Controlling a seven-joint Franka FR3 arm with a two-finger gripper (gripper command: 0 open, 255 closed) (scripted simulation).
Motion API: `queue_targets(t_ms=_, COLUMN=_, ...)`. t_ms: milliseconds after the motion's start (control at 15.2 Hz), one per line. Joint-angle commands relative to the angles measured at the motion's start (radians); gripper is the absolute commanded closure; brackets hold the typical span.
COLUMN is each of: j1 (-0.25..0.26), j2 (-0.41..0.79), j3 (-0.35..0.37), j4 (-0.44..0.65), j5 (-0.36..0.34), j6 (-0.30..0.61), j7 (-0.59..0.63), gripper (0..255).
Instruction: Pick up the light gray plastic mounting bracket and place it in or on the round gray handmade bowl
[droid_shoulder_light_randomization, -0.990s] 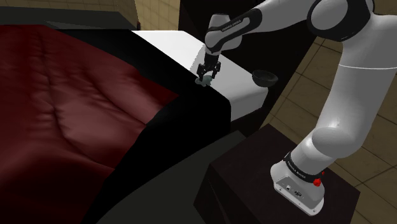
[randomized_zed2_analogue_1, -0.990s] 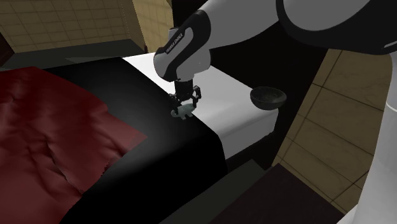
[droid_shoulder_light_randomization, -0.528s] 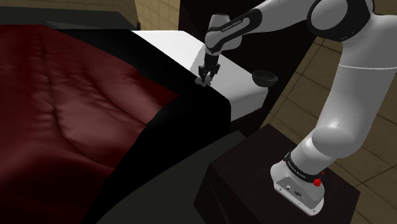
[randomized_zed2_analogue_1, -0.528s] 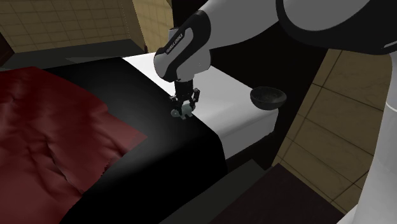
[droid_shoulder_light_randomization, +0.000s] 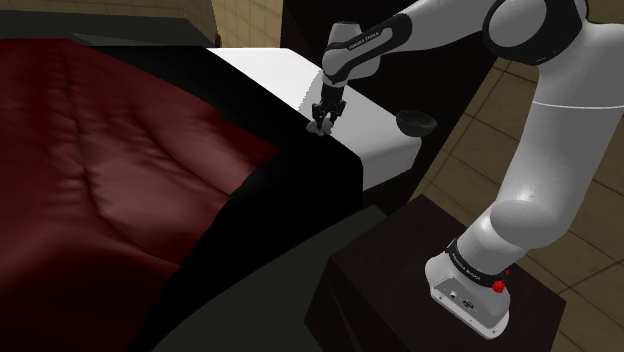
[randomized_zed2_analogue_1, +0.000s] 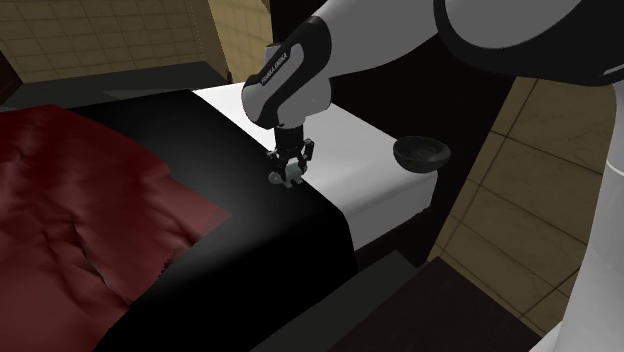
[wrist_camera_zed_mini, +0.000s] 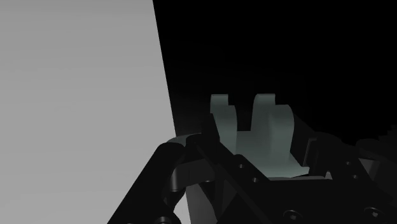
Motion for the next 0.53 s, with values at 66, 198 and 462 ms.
queue_targets(t_ms=66, j1=0.0, j2=-0.015, j3=0.0, j4=0.008, j5=0.0, j6=-0.022, j7=0.0, gripper=255)
queue_targets(t_ms=198, j1=0.0, j2=-0.028, j3=0.0, j4=0.016, j5=0.0, j6=-0.045, j7=0.0, gripper=255)
queue_targets(t_ms=462, j1=0.0, j2=-0.054, j3=0.0, j4=0.036, j5=0.0, j6=-0.09, j7=-0.001, gripper=255)
